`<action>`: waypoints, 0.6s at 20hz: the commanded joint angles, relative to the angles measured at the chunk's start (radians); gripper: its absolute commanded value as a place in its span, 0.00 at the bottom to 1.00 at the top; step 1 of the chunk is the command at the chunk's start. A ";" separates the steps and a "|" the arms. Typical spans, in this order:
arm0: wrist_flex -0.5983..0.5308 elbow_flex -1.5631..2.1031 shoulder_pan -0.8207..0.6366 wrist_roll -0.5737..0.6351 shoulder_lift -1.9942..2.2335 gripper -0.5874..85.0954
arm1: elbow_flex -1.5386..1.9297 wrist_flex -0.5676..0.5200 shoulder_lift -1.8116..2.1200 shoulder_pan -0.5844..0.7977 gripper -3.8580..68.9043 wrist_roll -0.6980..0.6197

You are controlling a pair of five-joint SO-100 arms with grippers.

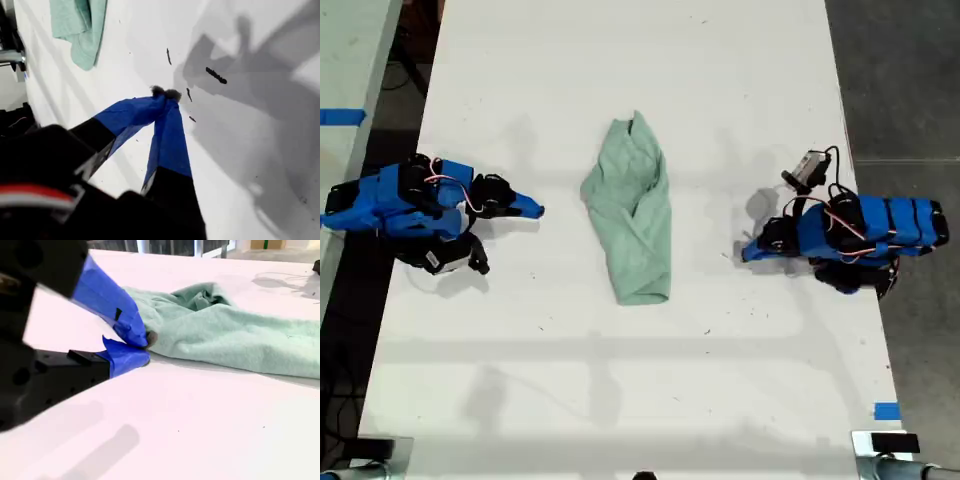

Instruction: Fold t shirt

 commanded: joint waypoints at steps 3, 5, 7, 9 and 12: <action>0.002 0.006 0.006 -0.018 0.006 0.01 | -0.011 0.018 0.008 -0.078 0.01 0.075; 0.002 0.006 0.003 -0.018 0.006 0.01 | -0.011 0.020 0.008 -0.080 0.01 0.087; 0.002 0.006 0.005 -0.018 0.006 0.01 | -0.008 0.021 0.008 -0.074 0.01 0.094; 0.002 0.006 0.003 -0.018 0.006 0.01 | -0.006 0.021 0.008 -0.069 0.01 0.101; 0.002 0.006 0.005 -0.018 0.006 0.01 | 0.000 0.014 0.008 -0.031 0.01 0.060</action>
